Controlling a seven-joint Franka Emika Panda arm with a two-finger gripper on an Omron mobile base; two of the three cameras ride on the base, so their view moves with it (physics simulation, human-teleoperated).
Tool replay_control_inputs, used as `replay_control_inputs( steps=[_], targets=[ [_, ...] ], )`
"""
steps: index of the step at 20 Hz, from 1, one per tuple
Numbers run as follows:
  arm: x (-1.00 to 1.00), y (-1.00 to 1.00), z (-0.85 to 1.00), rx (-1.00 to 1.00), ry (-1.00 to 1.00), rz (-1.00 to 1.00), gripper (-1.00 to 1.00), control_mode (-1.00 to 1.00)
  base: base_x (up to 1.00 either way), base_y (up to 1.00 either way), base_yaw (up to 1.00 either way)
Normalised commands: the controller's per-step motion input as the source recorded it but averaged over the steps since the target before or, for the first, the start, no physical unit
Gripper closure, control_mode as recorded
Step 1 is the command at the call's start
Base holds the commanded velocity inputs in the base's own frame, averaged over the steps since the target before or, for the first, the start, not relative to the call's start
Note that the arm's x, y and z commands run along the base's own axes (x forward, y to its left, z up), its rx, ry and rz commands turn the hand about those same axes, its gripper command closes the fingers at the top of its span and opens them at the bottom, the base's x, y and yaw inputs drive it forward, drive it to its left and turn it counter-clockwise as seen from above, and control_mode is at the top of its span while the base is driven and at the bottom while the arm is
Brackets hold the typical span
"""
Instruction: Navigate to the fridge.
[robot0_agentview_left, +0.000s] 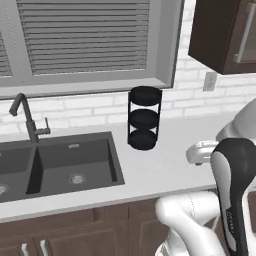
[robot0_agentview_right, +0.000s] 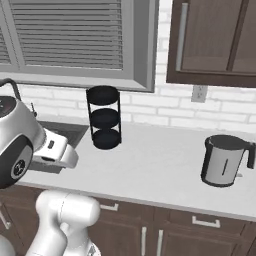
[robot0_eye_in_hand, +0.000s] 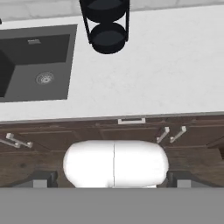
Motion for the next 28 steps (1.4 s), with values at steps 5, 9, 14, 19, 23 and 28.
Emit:
replay_control_inputs(
  steps=[5,9,14,19,23,28],
  targets=[
    [0.0,0.0,0.0,0.0,0.0,0.0,-1.0,1.0,-0.08,-0.01,-0.52],
    [0.0,0.0,0.0,0.0,0.0,0.0,-1.0,1.0,0.0,0.0,-0.91],
    [0.0,0.0,0.0,0.0,0.0,0.0,-1.0,1.0,-0.07,0.0,-1.0],
    [0.0,0.0,0.0,0.0,0.0,0.0,-1.0,1.0,-0.09,0.0,-1.0],
    [0.0,0.0,0.0,0.0,0.0,0.0,-1.0,1.0,-0.08,0.0,-1.0],
    [0.0,0.0,0.0,0.0,0.0,0.0,-1.0,1.0,-0.07,0.0,-1.0]
  ],
)
